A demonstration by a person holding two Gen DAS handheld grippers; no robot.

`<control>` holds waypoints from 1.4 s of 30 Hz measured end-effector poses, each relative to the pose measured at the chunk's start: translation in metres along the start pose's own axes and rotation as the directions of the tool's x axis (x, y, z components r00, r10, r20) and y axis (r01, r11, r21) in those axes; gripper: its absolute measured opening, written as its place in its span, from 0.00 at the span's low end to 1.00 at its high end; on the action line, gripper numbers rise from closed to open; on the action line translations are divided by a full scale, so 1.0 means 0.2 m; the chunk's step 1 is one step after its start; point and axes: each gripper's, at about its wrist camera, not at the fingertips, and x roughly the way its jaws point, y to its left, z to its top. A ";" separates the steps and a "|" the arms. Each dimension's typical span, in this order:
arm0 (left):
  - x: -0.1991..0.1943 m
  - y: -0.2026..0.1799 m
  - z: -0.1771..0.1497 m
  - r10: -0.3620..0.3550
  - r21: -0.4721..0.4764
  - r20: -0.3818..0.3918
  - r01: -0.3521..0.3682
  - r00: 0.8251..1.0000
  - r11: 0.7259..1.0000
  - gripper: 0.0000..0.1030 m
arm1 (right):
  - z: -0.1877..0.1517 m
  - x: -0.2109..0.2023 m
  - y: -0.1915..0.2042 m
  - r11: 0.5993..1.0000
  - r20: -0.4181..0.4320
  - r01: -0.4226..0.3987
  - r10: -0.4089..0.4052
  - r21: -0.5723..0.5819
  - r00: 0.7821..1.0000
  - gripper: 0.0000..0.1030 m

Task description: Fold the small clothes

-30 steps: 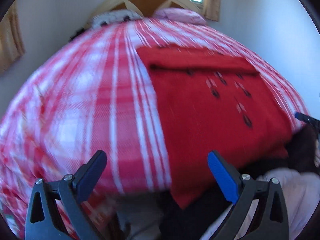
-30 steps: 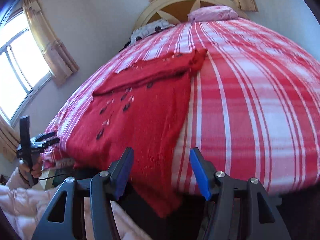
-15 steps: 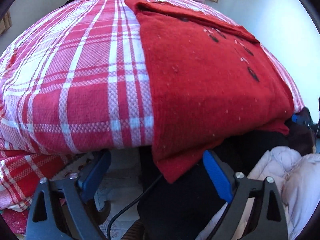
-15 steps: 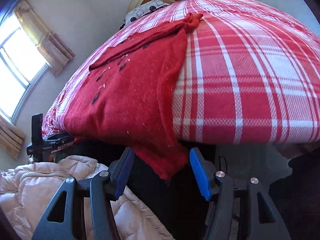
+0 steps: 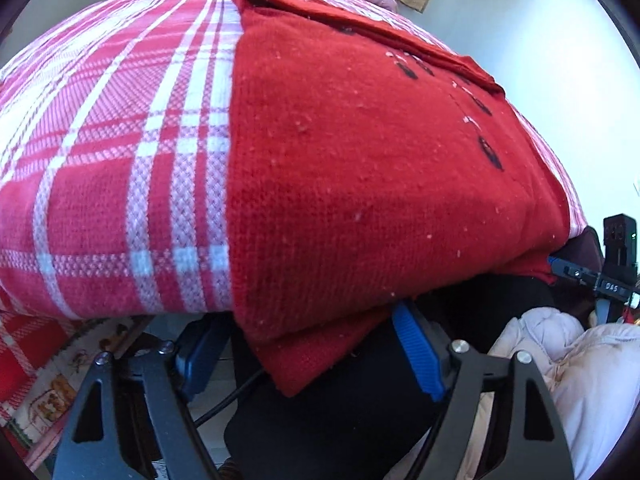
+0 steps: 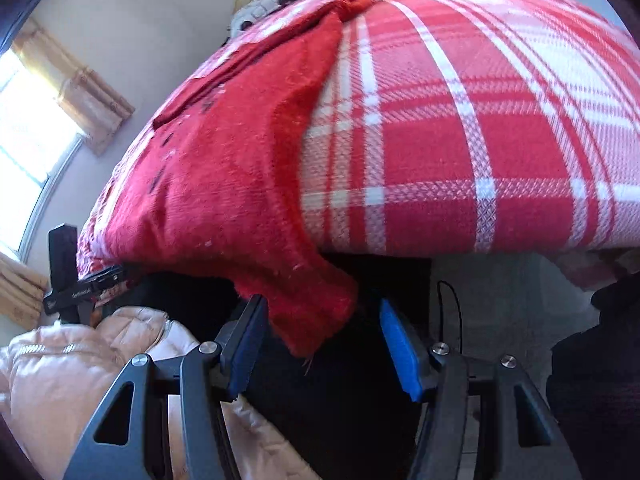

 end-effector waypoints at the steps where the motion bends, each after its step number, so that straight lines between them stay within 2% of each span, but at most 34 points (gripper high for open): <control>1: 0.01 0.00 0.00 0.001 -0.007 -0.001 -0.001 1.000 1.000 0.78 | 0.00 0.01 -0.01 1.000 -0.005 -0.007 0.007 0.004 1.000 0.58; 5: 0.02 0.00 0.00 -0.031 -0.017 -0.010 0.031 0.999 0.999 0.59 | 0.00 0.05 0.01 1.000 -0.018 -0.012 0.012 -0.014 1.000 0.58; 7: 0.02 -0.02 0.00 -0.044 -0.008 -0.007 0.044 0.999 0.999 0.53 | 0.01 0.06 0.01 1.000 -0.018 -0.016 0.016 -0.020 1.000 0.57; 9: 0.02 -0.03 0.00 -0.056 -0.001 -0.005 0.056 0.998 0.998 0.45 | 0.01 0.05 0.01 1.000 -0.009 -0.011 0.011 -0.020 1.000 0.40; 11: 0.01 -0.04 0.00 -0.088 -0.002 0.003 0.088 0.996 0.996 0.30 | 0.01 0.04 -0.01 1.000 -0.007 -0.011 0.011 -0.012 1.000 0.28; 14: 0.00 -0.04 -0.01 -0.099 0.004 -0.002 0.099 0.995 0.995 0.26 | 0.01 0.02 -0.04 1.000 -0.010 -0.027 0.027 0.009 1.000 0.23; 17: -0.02 -0.04 -0.02 -0.101 0.011 -0.005 0.101 0.995 0.995 0.20 | 0.00 0.00 0.01 0.998 -0.015 -0.015 0.014 -0.055 1.000 0.19; 20: -0.09 -0.01 -0.04 -0.131 0.006 0.000 0.131 0.991 0.991 0.19 | -0.01 -0.06 0.07 0.994 -0.011 -0.056 0.055 -0.089 0.998 0.18; 24: -0.17 -0.02 -0.06 -0.127 0.055 0.023 0.125 0.992 0.991 0.19 | -0.01 -0.14 0.10 0.988 0.005 -0.115 0.116 -0.106 0.993 0.18; 27: -0.22 -0.01 -0.08 -0.150 0.053 0.028 0.148 0.988 0.987 0.19 | -0.02 -0.23 0.08 0.976 0.036 -0.206 0.208 -0.065 0.977 0.18; 30: -0.34 -0.03 -0.07 -0.199 0.066 0.080 0.194 0.977 0.979 0.19 | -0.02 -0.30 0.08 0.966 0.069 -0.252 0.256 -0.062 0.964 0.18; 35: -0.52 -0.08 -0.07 -0.286 0.109 0.154 0.272 0.946 0.956 0.19 | 0.01 -0.38 0.13 0.931 0.122 -0.364 0.365 -0.038 0.923 0.17; 38: -0.57 -0.10 -0.03 -0.317 0.103 0.188 0.302 0.930 0.948 0.19 | 0.05 -0.43 0.15 0.906 0.161 -0.422 0.420 -0.021 0.893 0.15; 40: -0.60 -0.08 0.03 -0.325 0.071 0.206 0.317 0.923 0.946 0.19 | 0.10 -0.45 0.16 0.886 0.192 -0.463 0.453 0.008 0.870 0.15; 42: -0.59 -0.06 0.11 -0.307 0.028 0.225 0.309 0.925 0.951 0.19 | 0.16 -0.46 0.14 0.869 0.217 -0.493 0.474 0.038 0.853 0.14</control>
